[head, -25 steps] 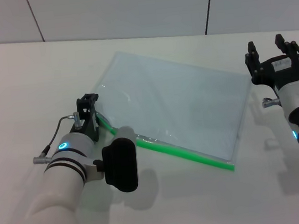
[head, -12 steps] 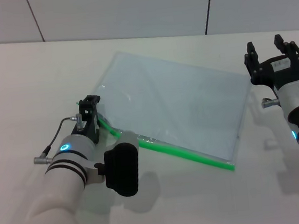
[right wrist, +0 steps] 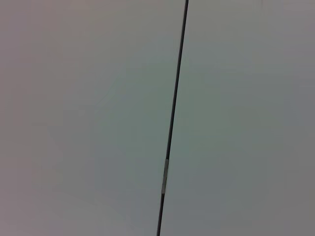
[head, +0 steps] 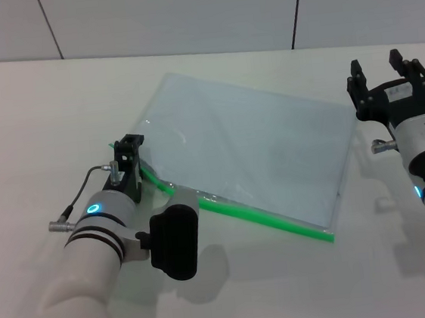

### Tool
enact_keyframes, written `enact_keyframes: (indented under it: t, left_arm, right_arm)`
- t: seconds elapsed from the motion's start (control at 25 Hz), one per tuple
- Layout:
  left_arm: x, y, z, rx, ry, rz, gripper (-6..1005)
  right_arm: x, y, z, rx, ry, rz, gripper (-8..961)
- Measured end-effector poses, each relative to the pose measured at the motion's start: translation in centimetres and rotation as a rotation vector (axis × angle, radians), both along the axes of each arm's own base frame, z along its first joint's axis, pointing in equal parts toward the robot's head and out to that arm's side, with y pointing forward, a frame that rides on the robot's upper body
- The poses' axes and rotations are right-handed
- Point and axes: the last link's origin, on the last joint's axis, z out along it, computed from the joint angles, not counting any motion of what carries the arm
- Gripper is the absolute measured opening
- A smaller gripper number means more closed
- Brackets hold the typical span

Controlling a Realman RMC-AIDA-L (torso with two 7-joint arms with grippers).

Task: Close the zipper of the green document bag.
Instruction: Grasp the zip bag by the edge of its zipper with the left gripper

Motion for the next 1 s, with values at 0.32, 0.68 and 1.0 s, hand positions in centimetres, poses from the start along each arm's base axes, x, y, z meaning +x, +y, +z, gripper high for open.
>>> enact_keyframes:
  t: [0.32,0.68,1.0]
  left_arm:
    - [0.0,0.0,0.1,0.003,0.008,-0.006,353]
    - [1.0,-0.2,-0.3,-0.007,-0.007,-0.034,153]
    - [1.7,-0.4,-0.6,-0.013,-0.047,-0.03,109]
  right_arm:
    - [0.0,0.0,0.0,0.0,0.0,0.002,576]
    - [-0.1,0.0,0.0,0.003,-0.002,0.007,575]
    - [-0.2,-0.2,-0.1,-0.004,-0.007,0.014,576]
